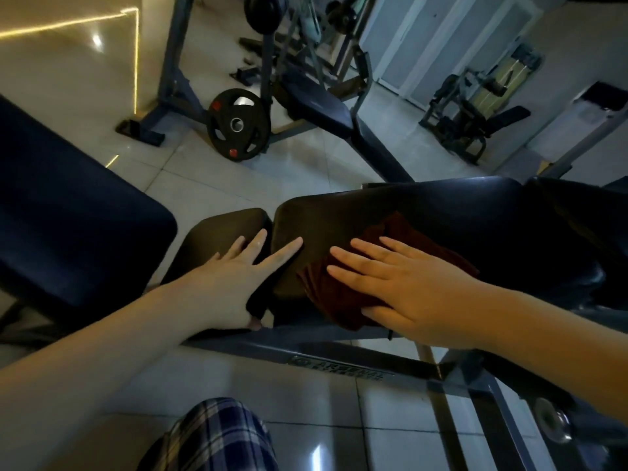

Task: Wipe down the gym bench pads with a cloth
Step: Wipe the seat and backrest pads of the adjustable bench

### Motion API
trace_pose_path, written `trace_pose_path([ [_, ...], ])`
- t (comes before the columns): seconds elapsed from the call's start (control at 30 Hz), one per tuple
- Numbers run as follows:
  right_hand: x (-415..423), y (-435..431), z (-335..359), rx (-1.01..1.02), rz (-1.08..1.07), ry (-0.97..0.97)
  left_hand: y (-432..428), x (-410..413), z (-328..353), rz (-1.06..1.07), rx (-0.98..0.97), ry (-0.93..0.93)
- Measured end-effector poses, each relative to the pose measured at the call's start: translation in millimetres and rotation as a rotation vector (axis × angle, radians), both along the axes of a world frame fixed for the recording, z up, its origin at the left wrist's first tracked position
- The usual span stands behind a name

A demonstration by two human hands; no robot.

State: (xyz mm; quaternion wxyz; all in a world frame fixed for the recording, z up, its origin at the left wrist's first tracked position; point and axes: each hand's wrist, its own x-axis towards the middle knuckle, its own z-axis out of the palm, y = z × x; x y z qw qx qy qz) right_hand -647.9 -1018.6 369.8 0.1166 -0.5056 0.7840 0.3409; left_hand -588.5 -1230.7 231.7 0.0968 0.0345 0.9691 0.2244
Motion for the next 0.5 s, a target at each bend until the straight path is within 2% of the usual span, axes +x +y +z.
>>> trace_pose_path([
  [0.2,6.2,-39.6,-27.7,-0.055,0.017,-0.044,-2.4,8.3,-7.5,0.127,0.051,-0.094],
  [0.33,8.0,-62.1,-47.4,-0.092,0.041,-0.075,-11.8,8.3,-9.1,0.129,0.024,-0.182],
  [0.5,9.2,-66.1,-50.1,-0.108,0.040,-0.108,-11.4,8.4,-4.8,0.147,0.061,-0.176],
])
